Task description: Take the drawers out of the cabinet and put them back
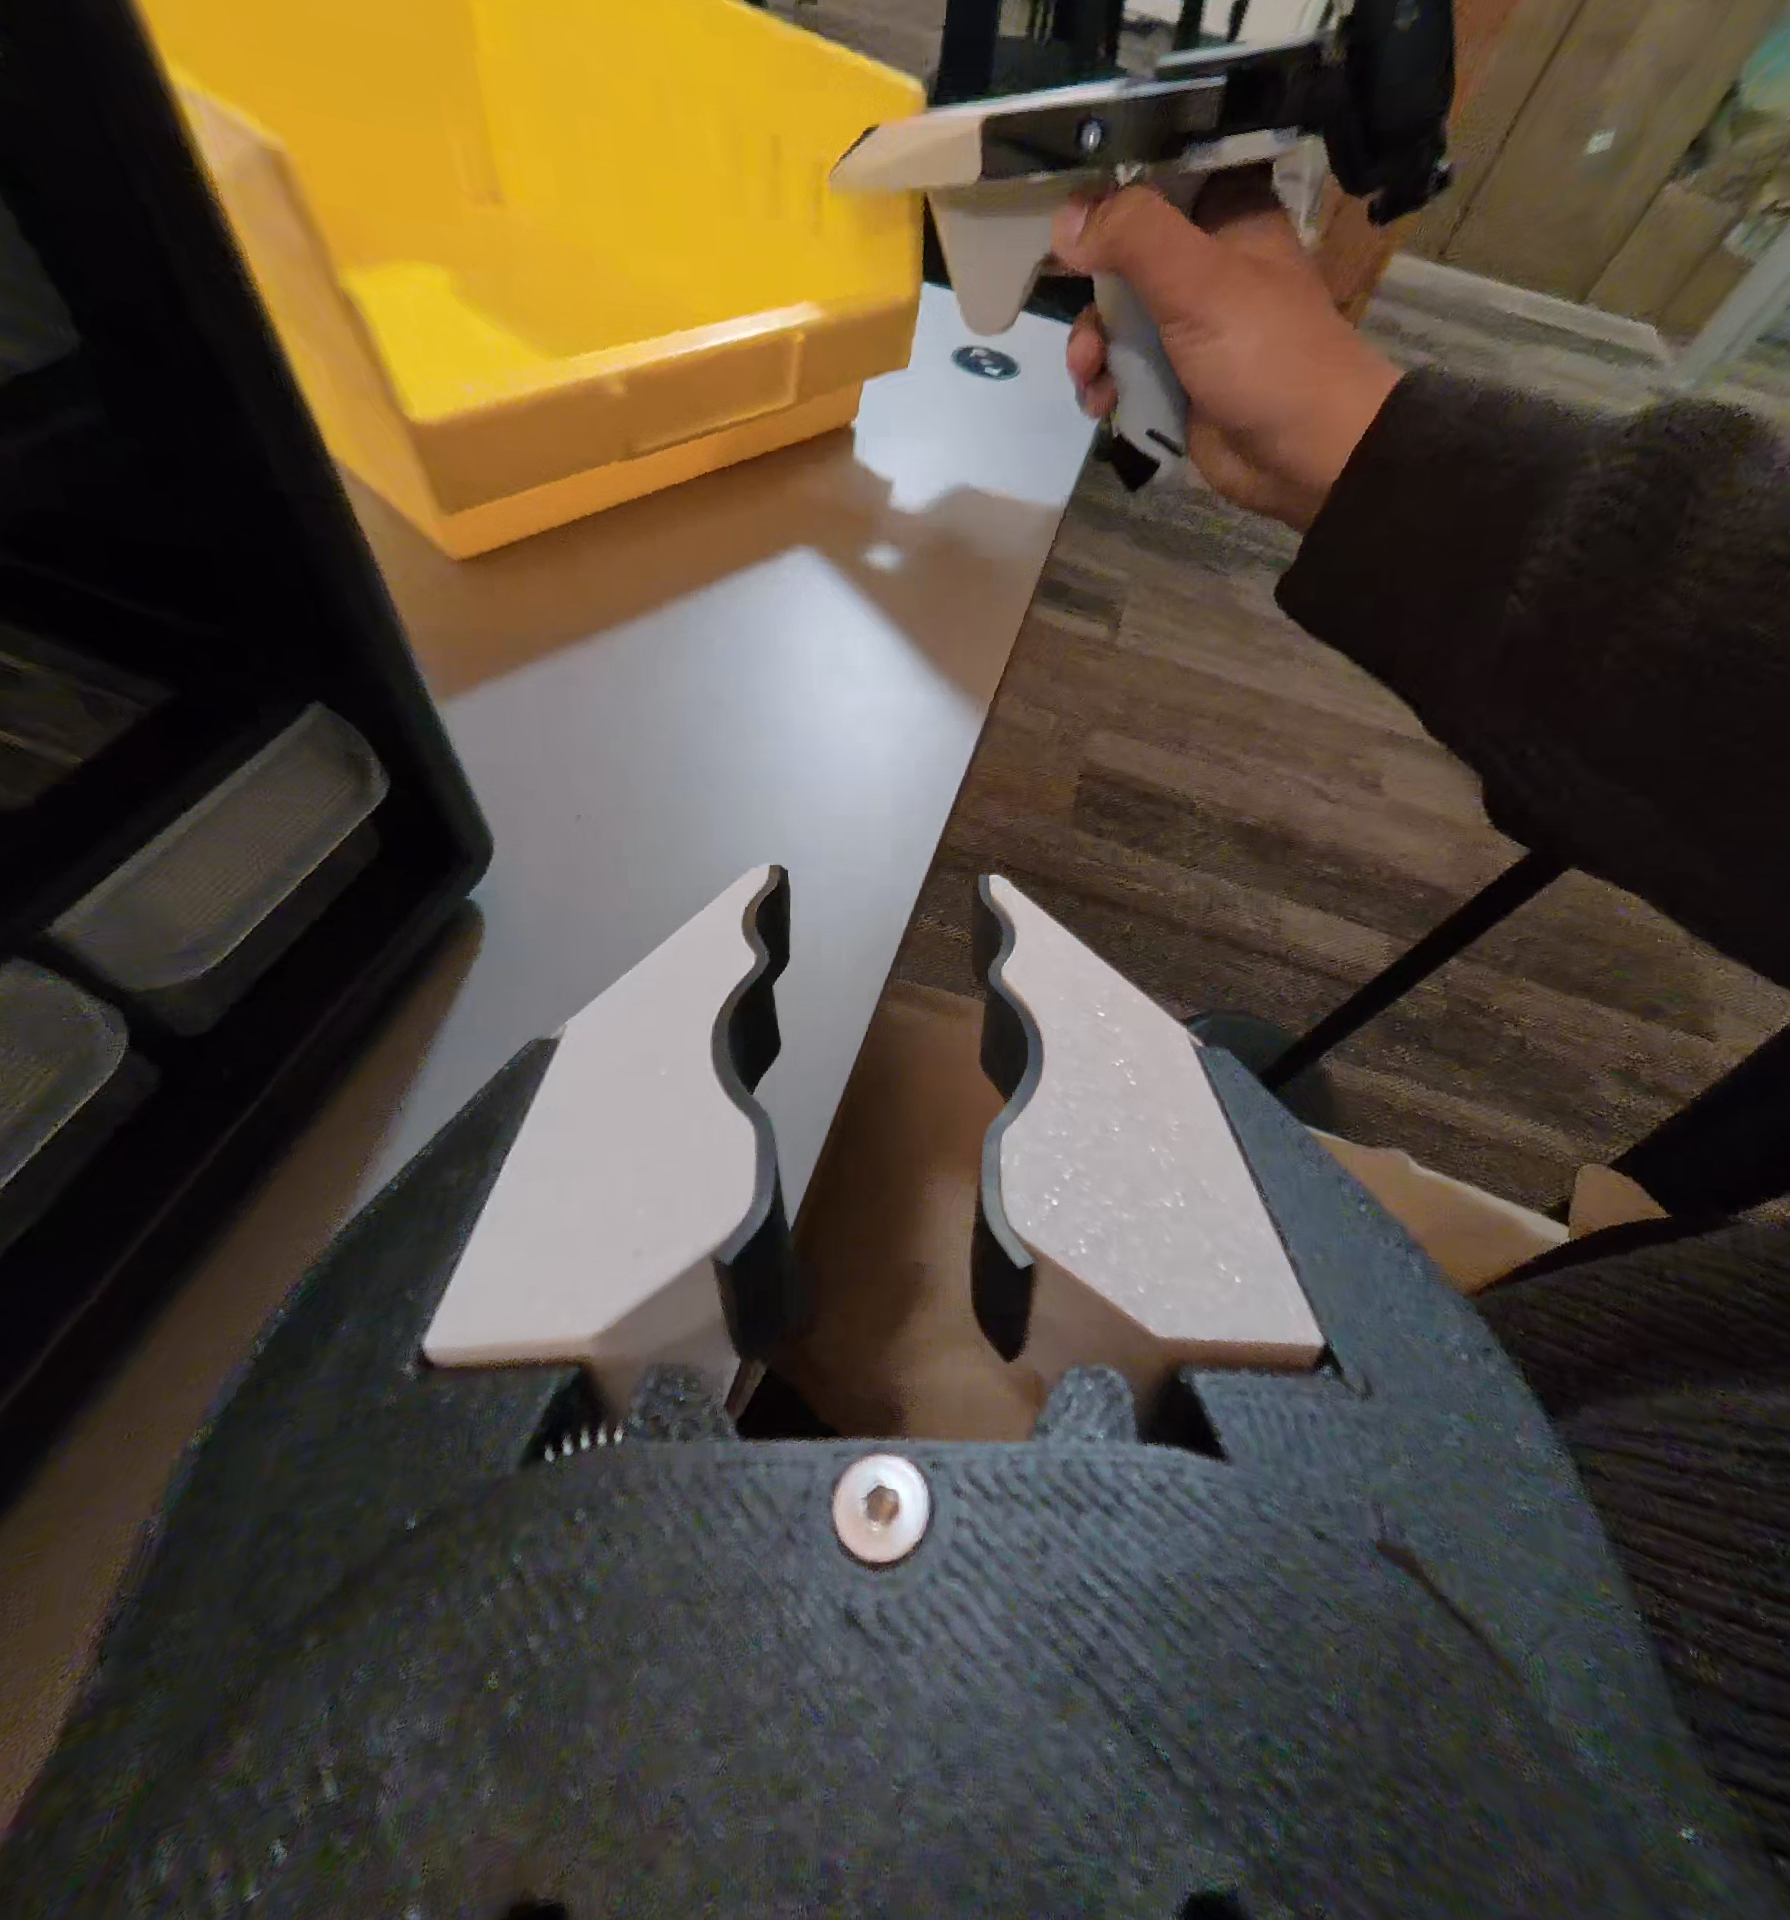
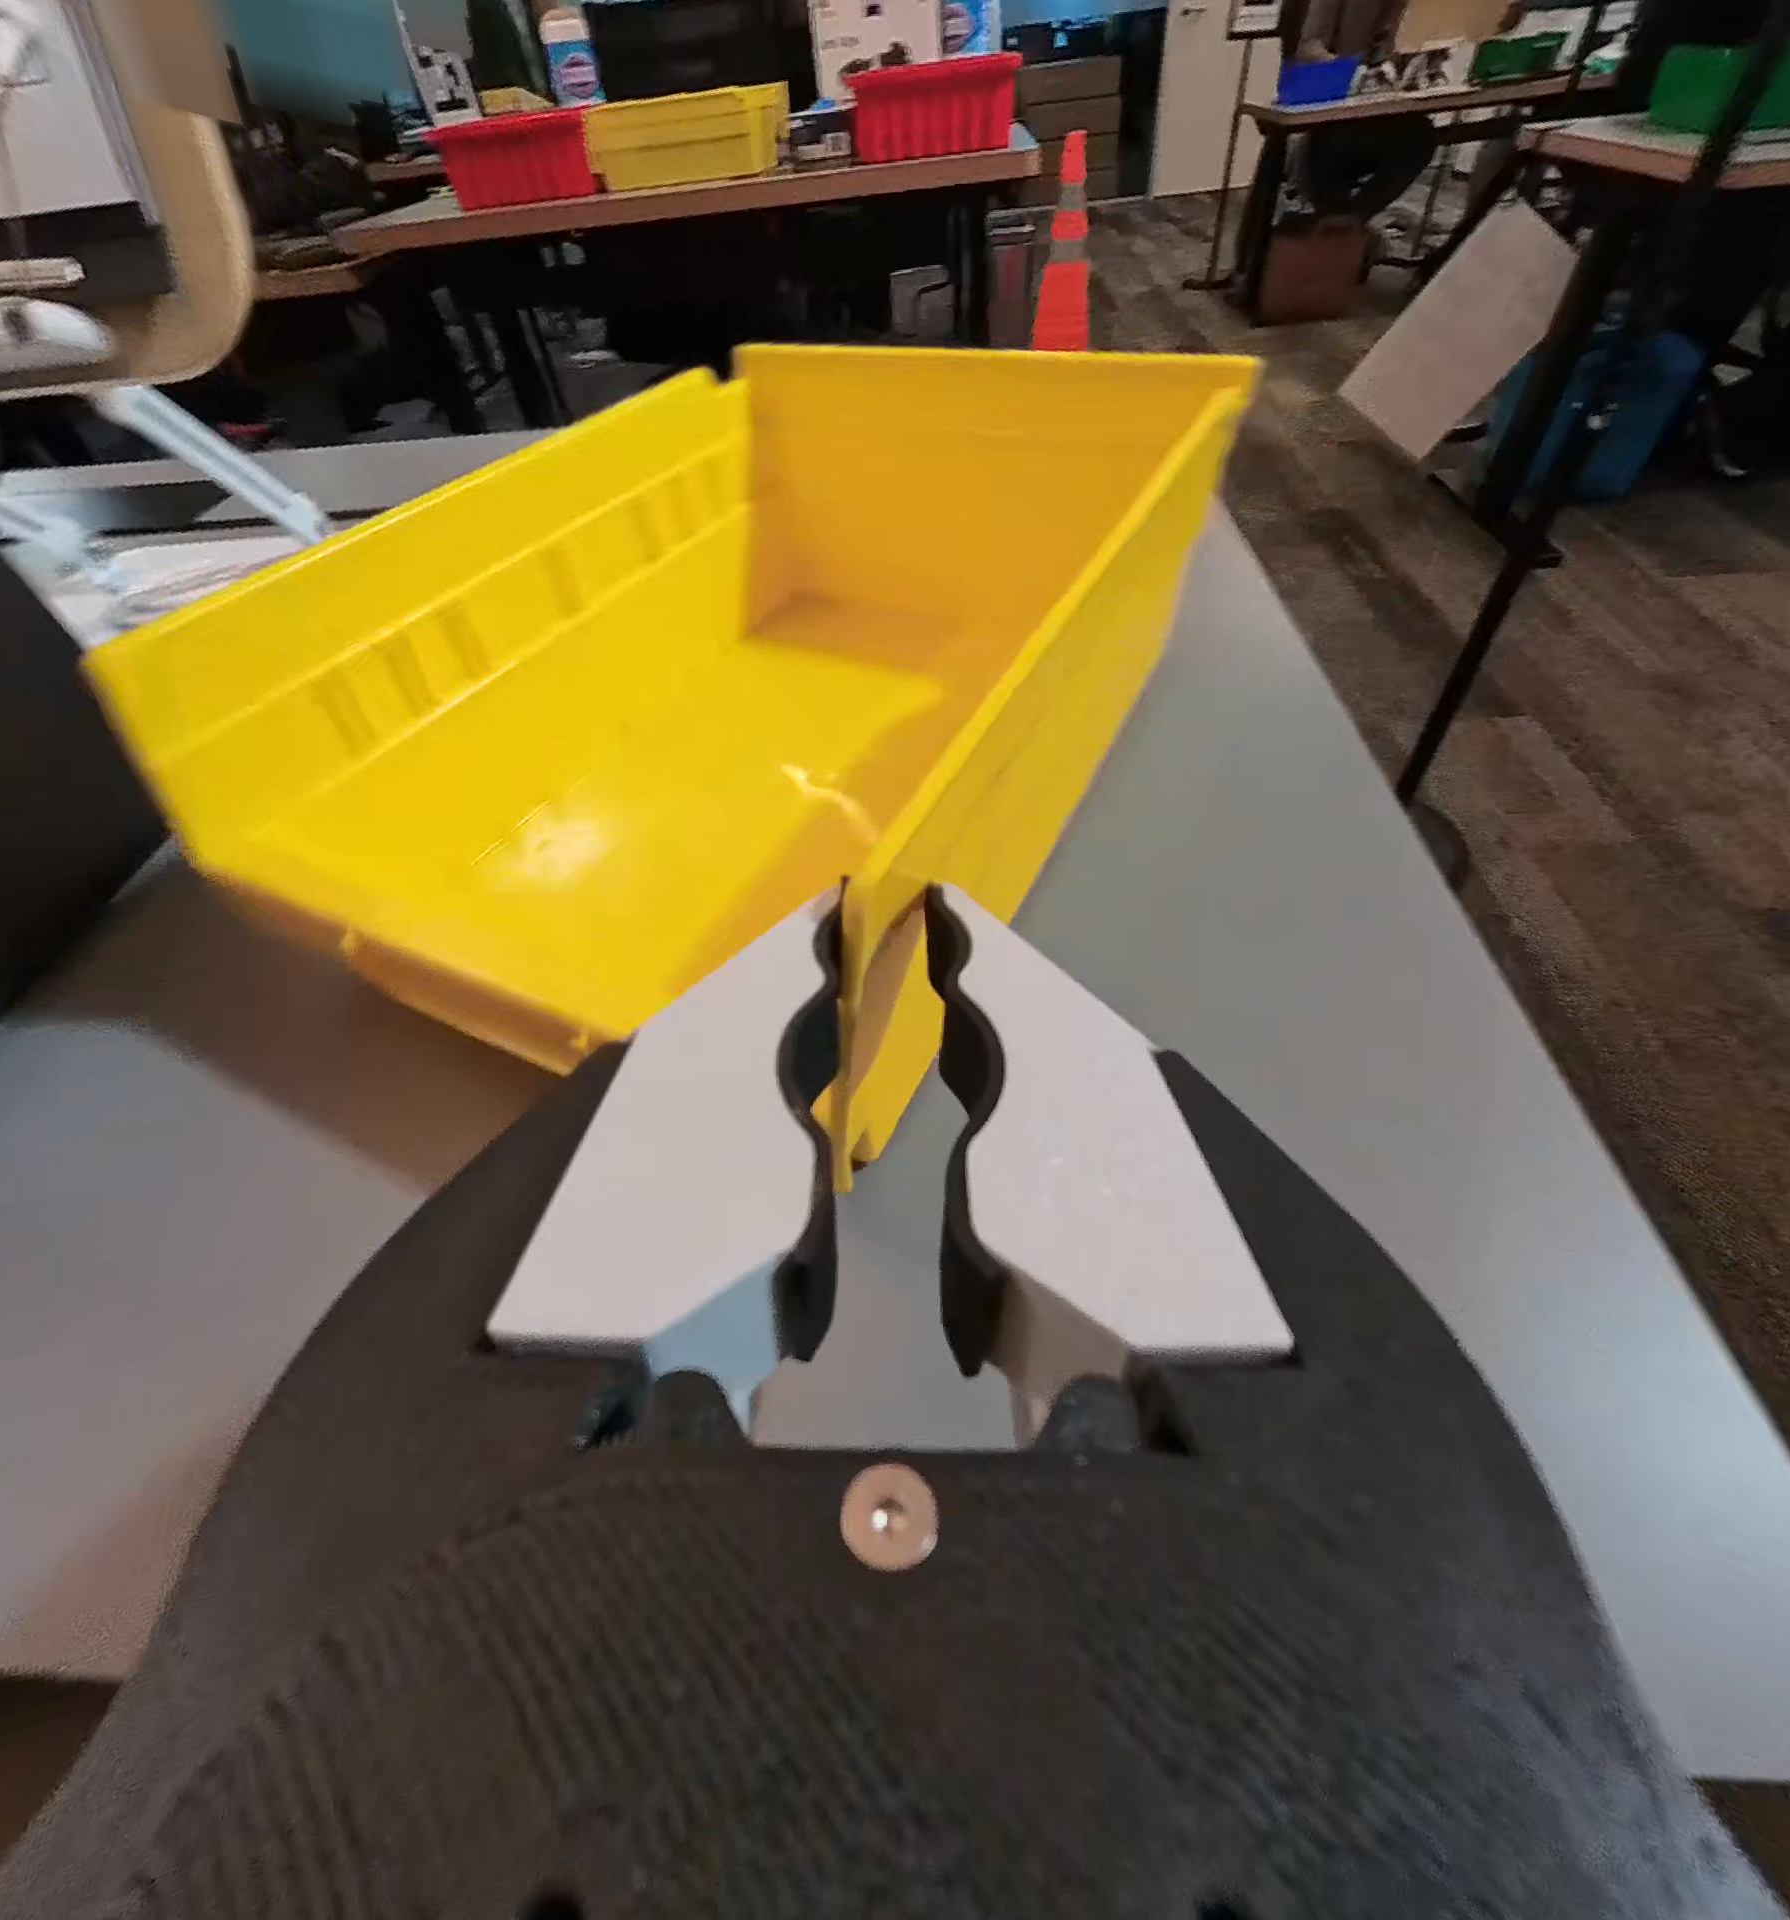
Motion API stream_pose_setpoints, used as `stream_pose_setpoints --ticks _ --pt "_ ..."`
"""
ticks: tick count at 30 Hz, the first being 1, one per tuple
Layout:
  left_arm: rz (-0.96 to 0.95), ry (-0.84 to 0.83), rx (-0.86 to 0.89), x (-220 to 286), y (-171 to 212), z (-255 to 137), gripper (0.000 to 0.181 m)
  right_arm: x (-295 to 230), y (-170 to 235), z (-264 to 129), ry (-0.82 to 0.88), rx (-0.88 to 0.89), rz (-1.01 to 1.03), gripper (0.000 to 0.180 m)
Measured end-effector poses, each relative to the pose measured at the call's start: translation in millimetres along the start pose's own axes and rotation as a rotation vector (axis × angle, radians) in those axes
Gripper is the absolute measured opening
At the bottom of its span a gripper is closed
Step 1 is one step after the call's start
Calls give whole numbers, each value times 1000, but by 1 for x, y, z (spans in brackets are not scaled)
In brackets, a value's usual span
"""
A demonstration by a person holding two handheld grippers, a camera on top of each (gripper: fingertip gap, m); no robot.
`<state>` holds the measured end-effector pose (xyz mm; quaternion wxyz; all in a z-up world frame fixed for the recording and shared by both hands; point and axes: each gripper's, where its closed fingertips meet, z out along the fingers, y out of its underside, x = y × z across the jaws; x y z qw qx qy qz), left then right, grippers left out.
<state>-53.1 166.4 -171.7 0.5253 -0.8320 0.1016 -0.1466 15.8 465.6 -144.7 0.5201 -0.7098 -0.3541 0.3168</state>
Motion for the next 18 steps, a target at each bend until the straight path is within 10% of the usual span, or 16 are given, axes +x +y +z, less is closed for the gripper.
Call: stream_pose_setpoints --ticks 1,18 --pt "-7 -7 -6 -2 3 -1 32 10 -1 2 19 4 11 8" --pt "-138 -178 27 -50 19 -46 33 50 -16 43 63 35 202 1"
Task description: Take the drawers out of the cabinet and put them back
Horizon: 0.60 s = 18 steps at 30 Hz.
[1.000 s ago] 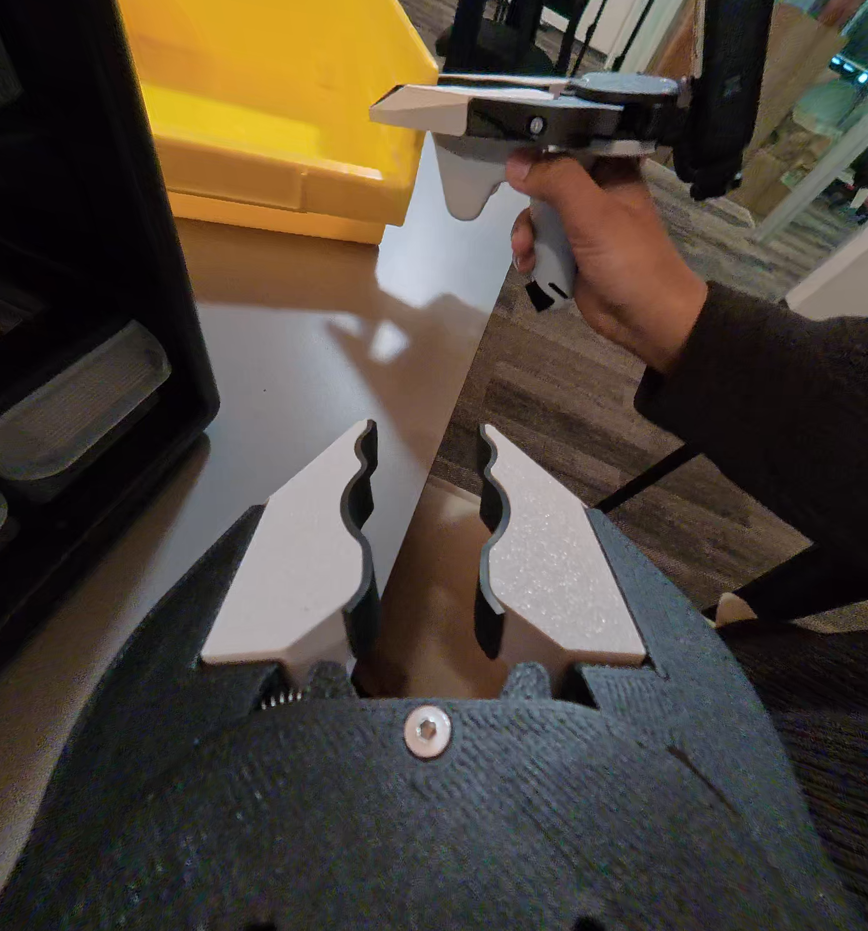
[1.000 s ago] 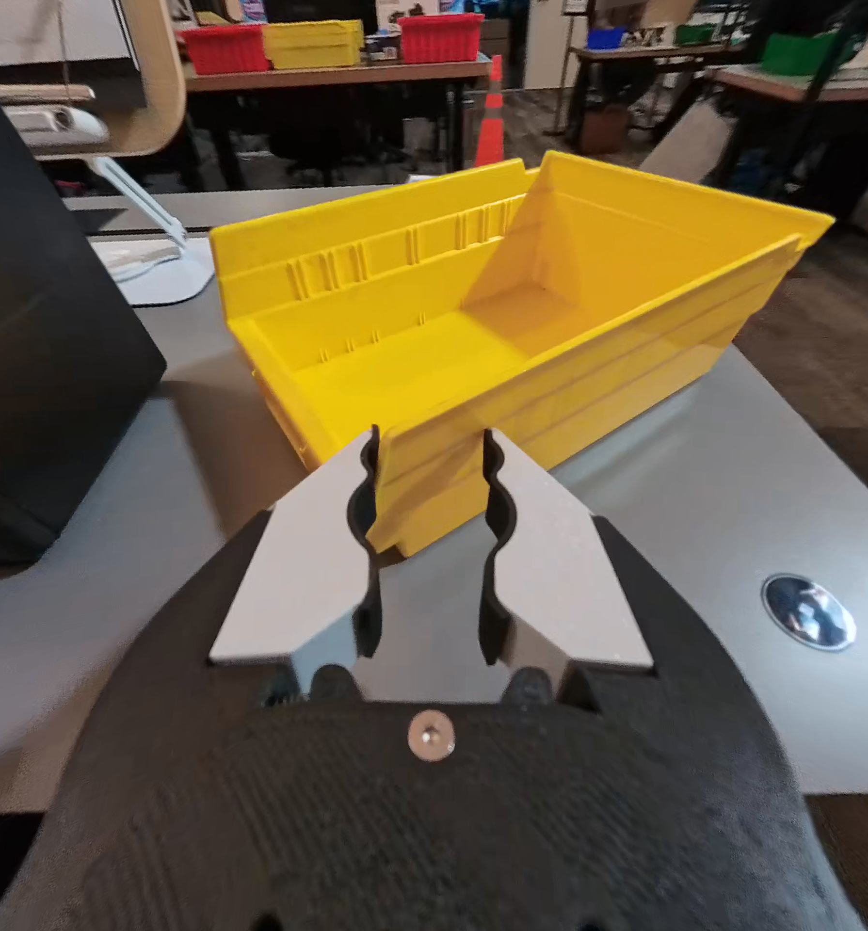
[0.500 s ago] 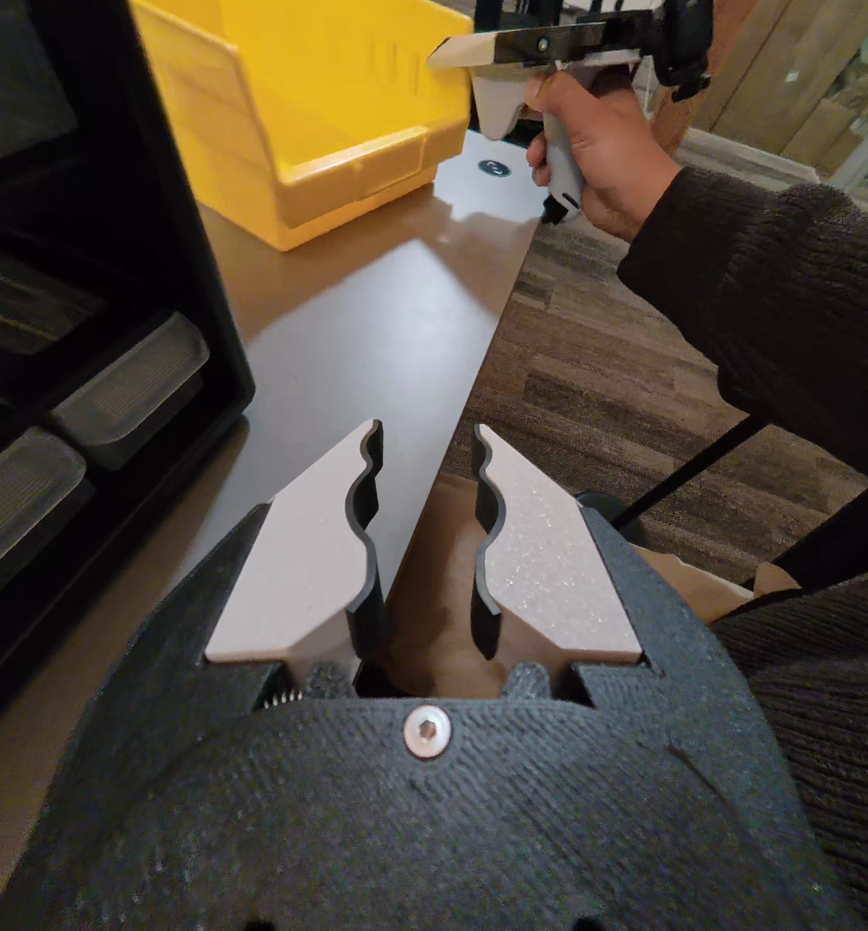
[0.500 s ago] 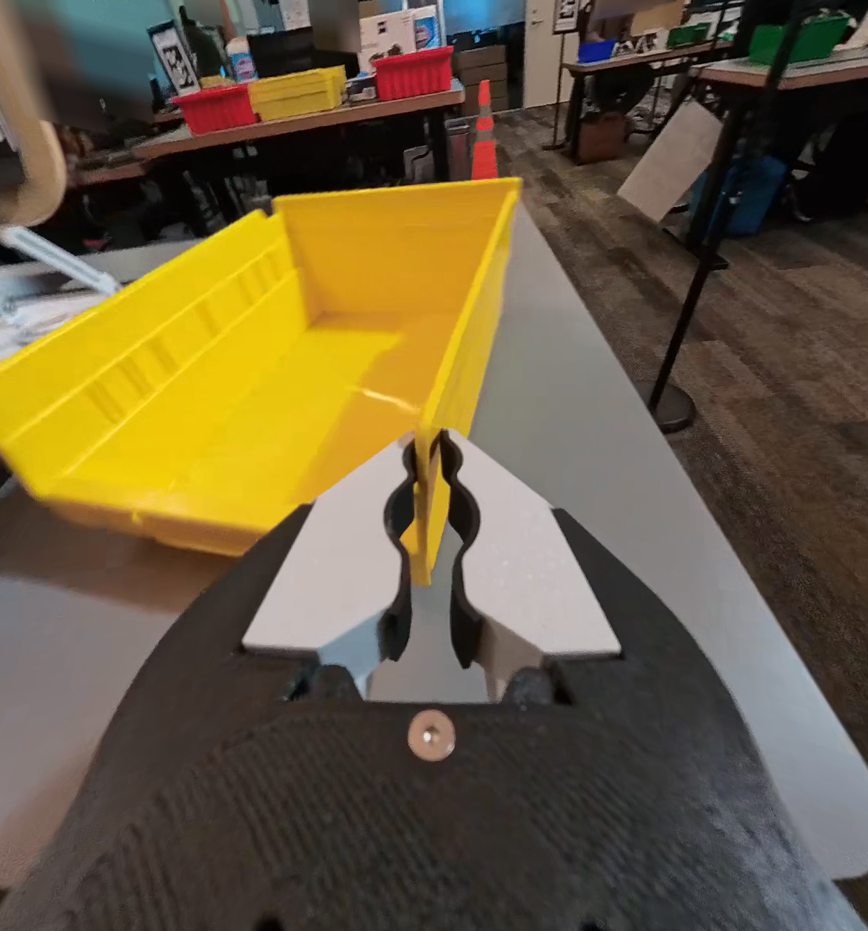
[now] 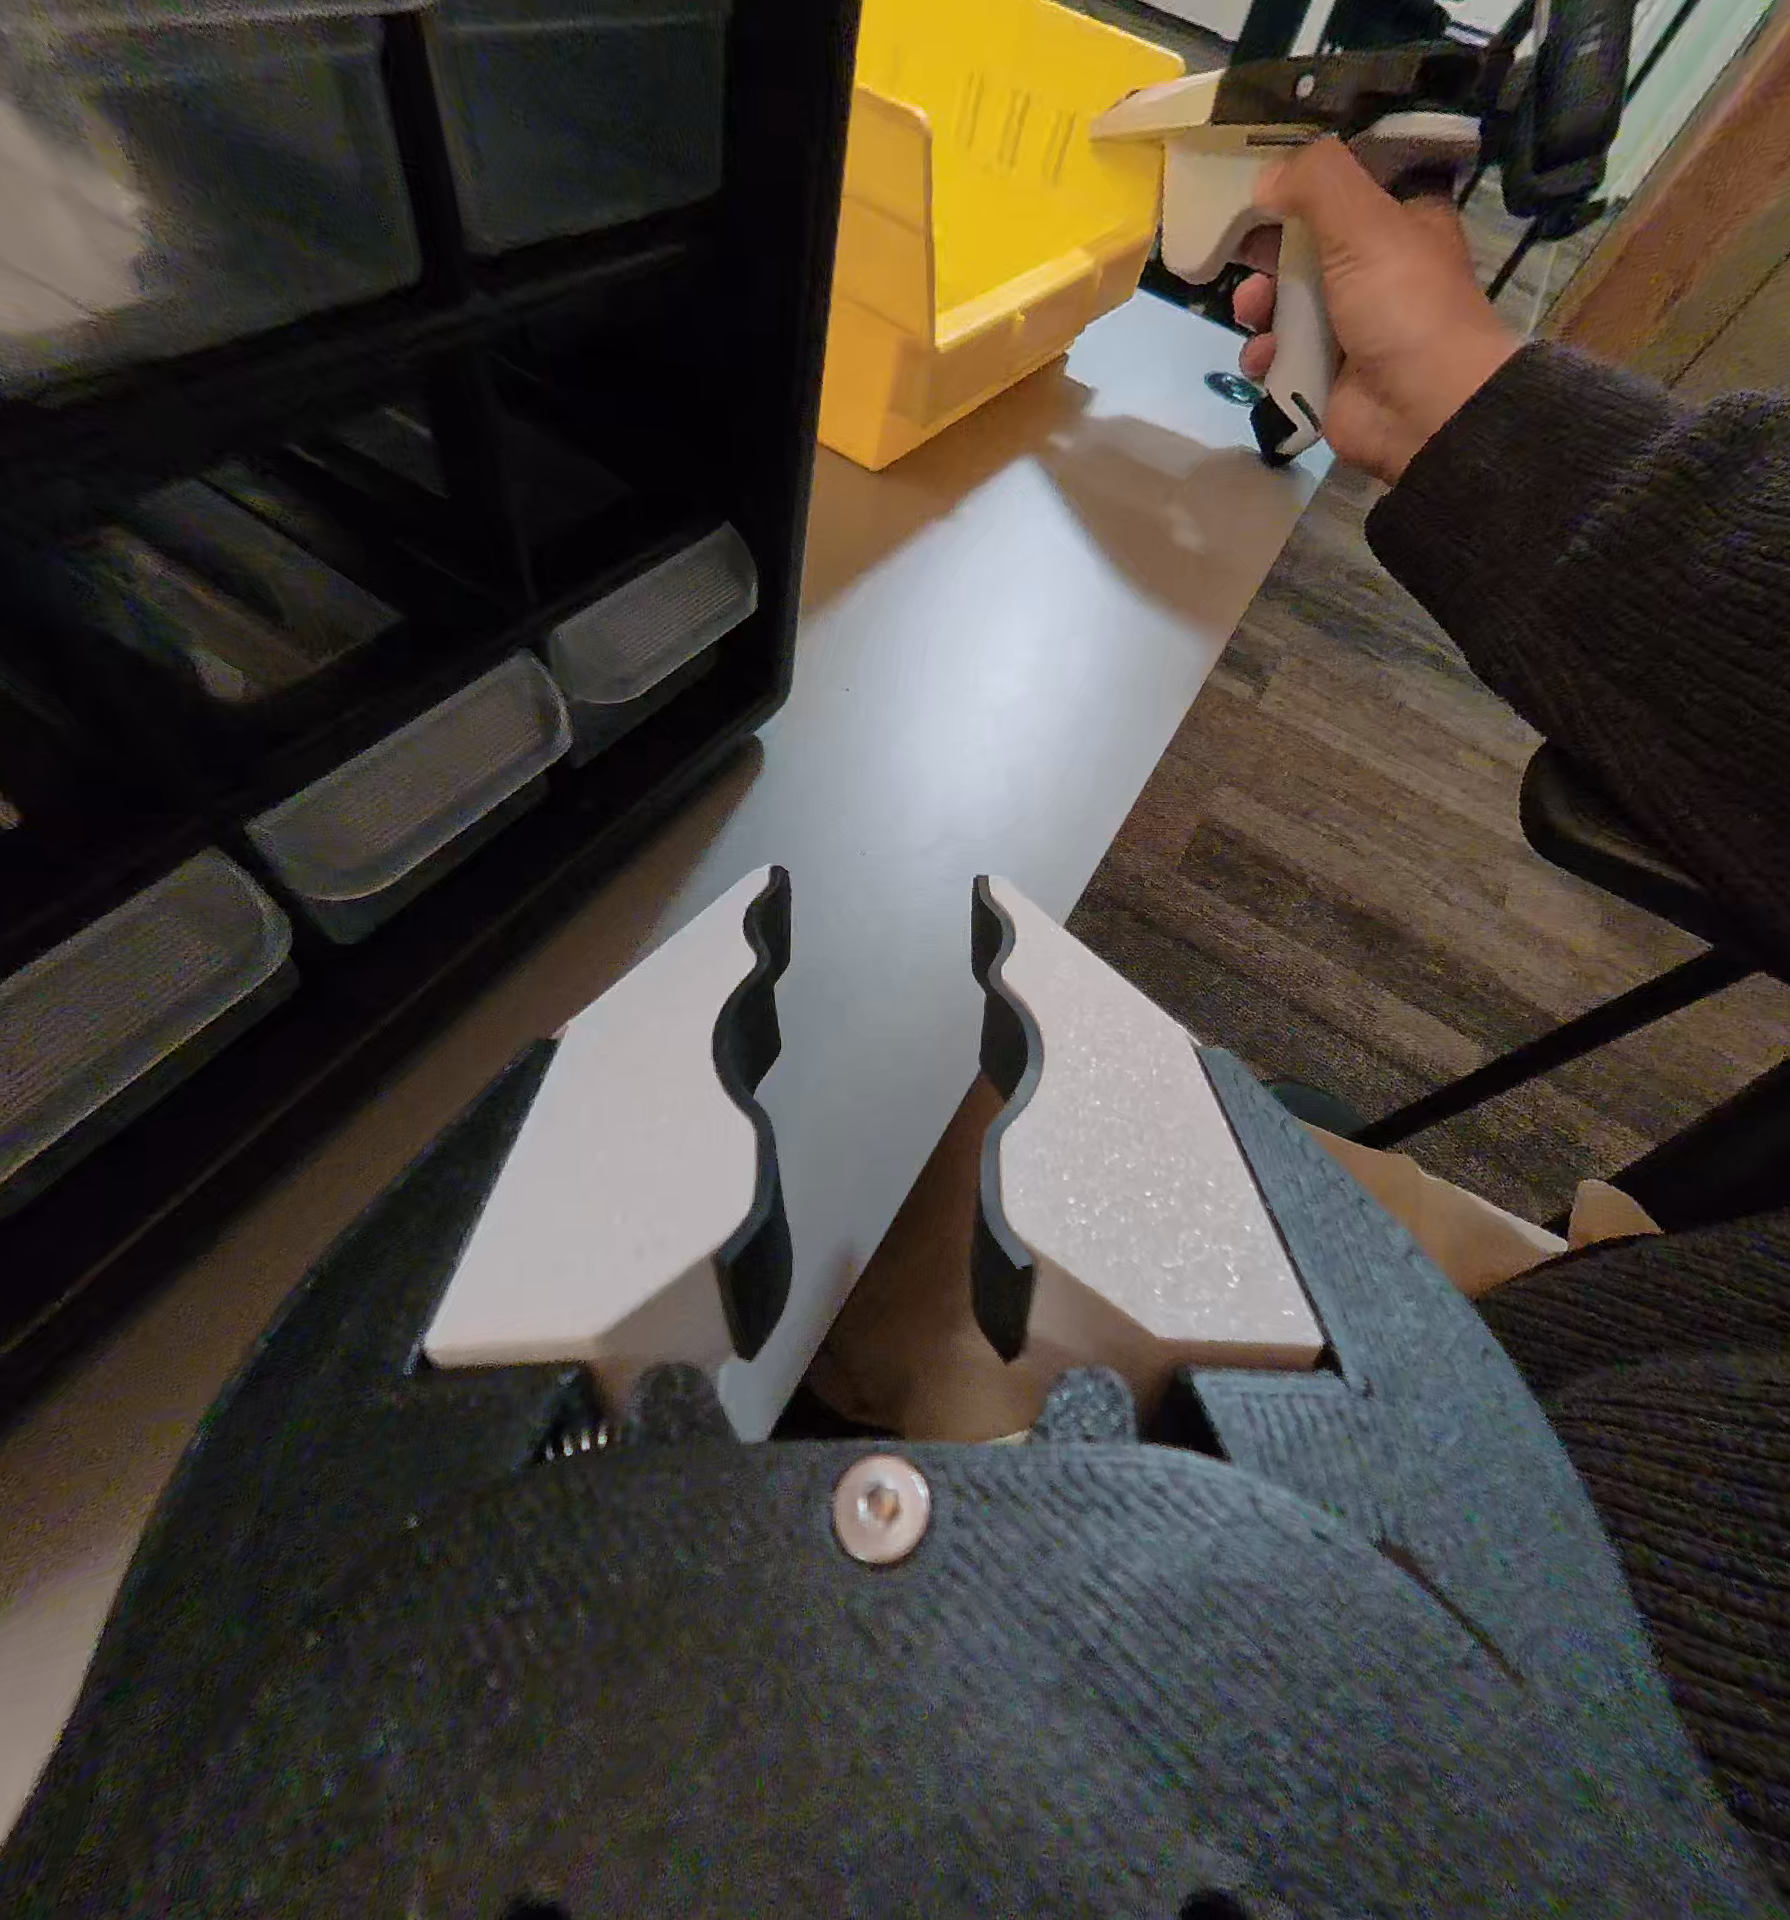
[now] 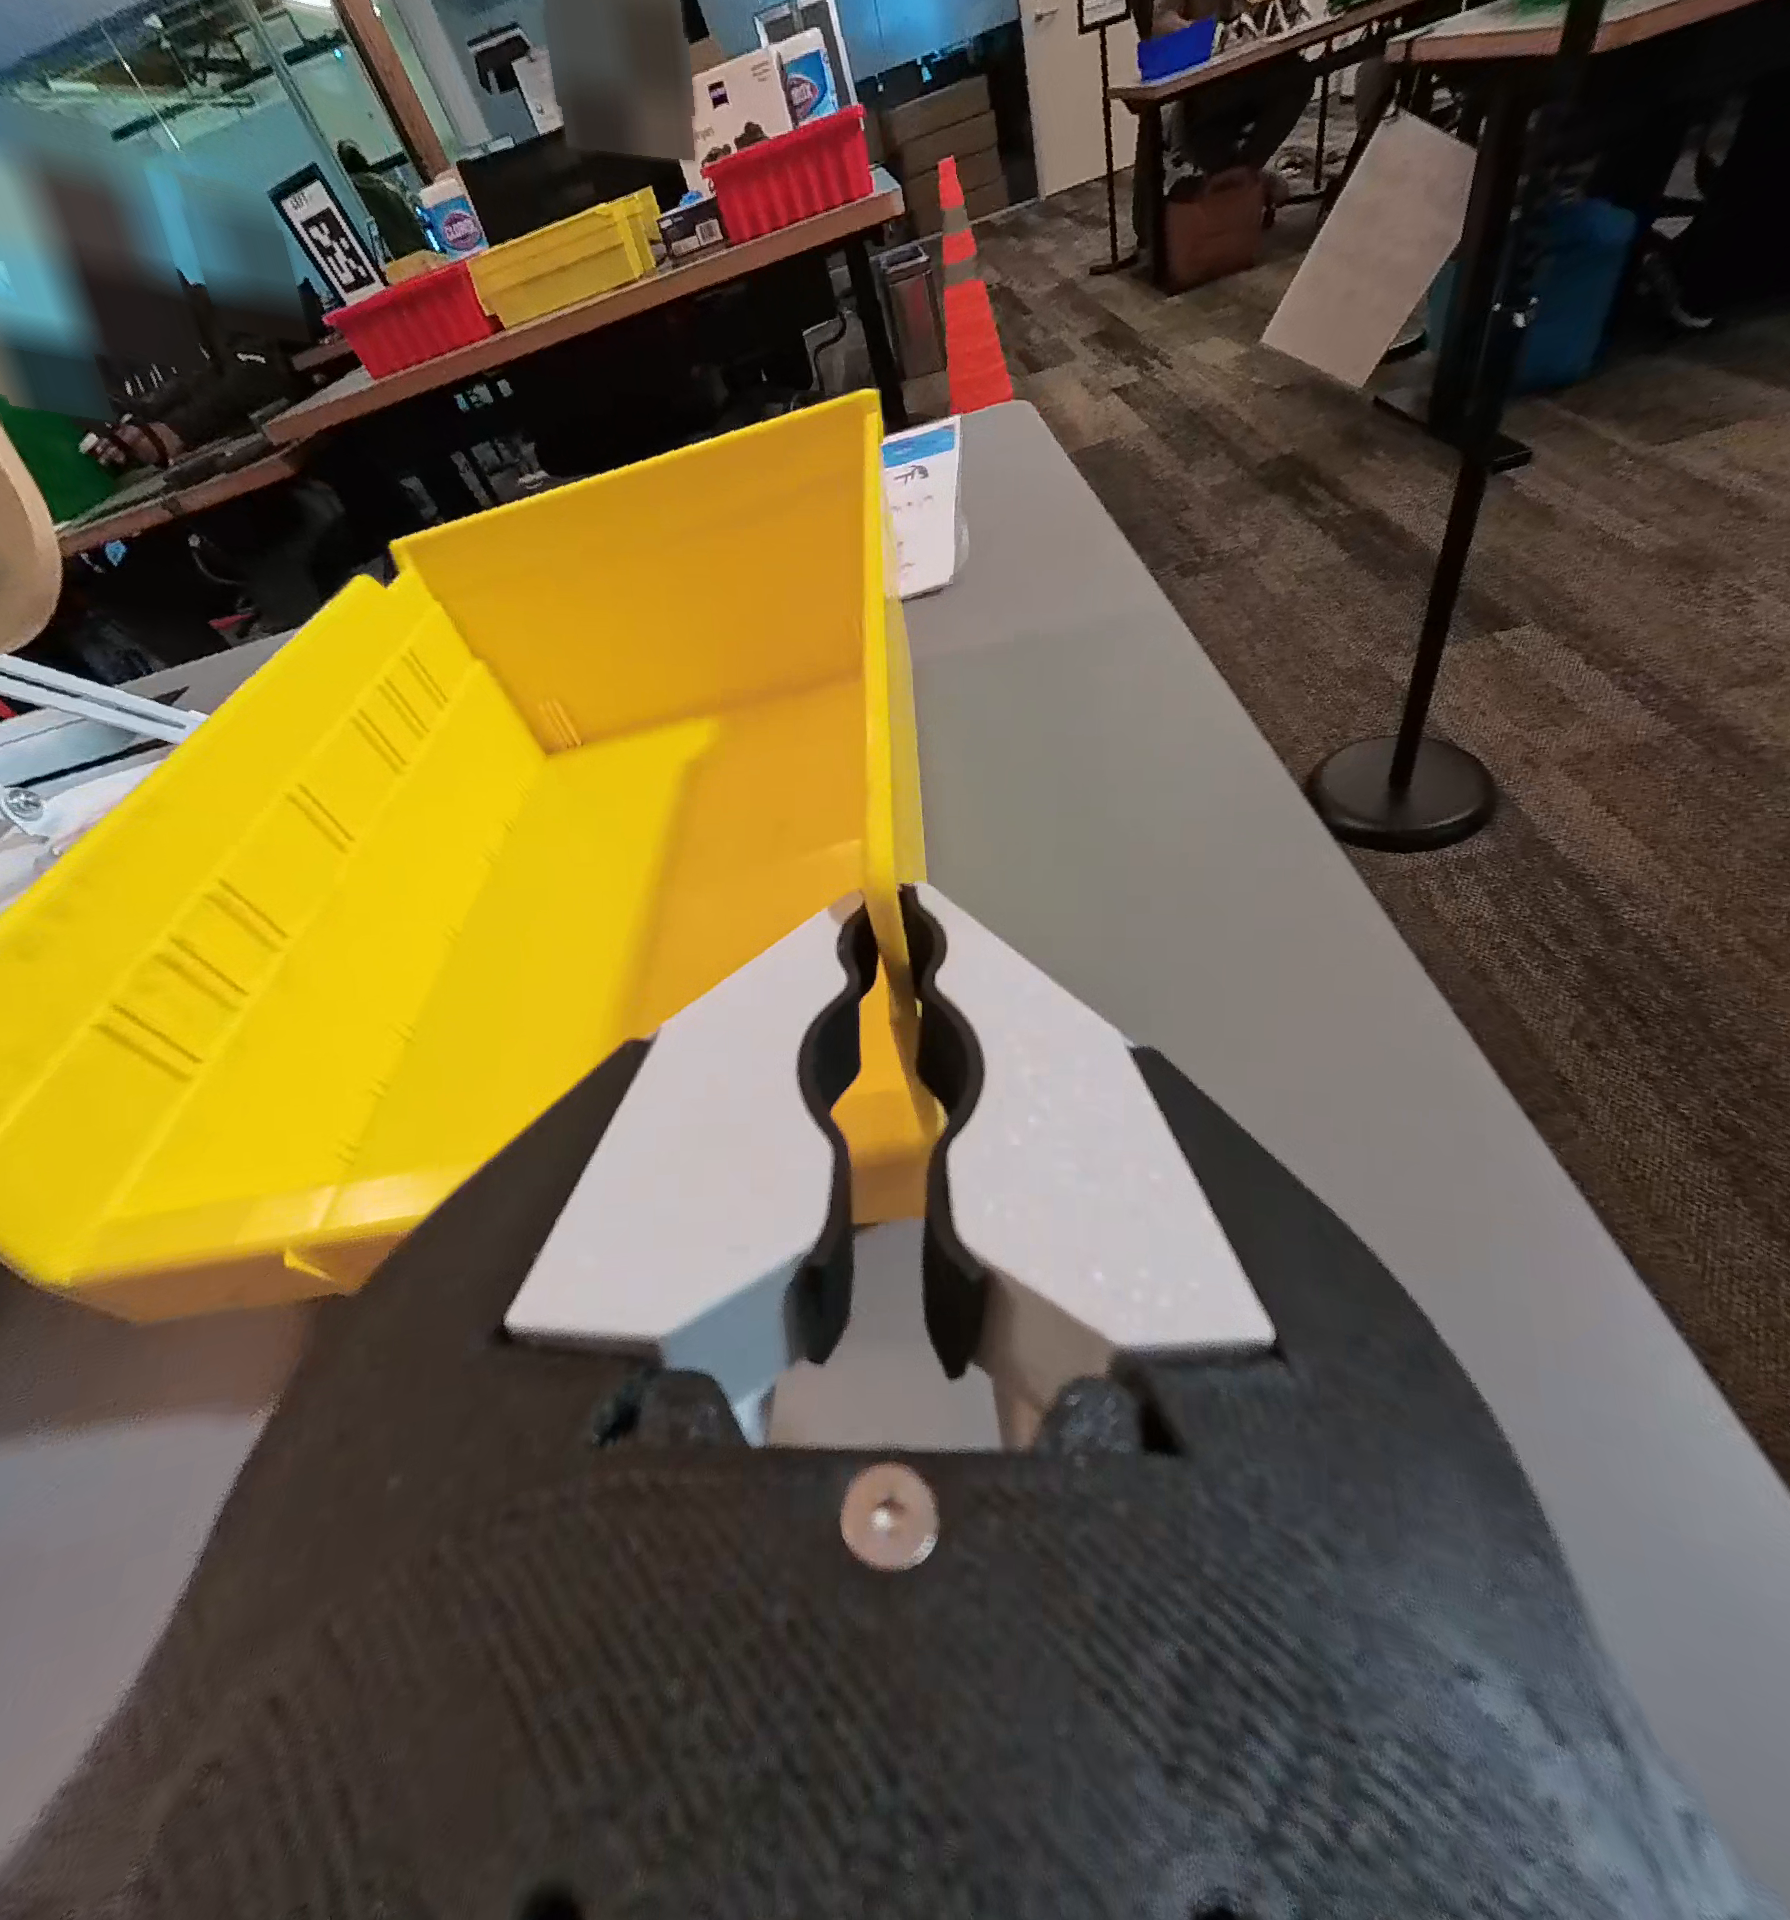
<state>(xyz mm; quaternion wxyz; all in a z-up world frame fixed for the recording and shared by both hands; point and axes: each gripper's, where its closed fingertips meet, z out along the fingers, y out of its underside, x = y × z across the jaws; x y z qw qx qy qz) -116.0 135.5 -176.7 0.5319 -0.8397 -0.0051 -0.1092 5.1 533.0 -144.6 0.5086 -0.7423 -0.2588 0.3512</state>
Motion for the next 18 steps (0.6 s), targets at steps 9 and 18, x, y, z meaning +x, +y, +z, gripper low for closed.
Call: stream_pose_setpoints --ticks 9,18 --pt "12 36 7 7 -6 2 32 12 1 -20 -26 -7 81 2" --pt "74 86 -1 24 -11 14 31 27 3 -39 56 7 14 17"
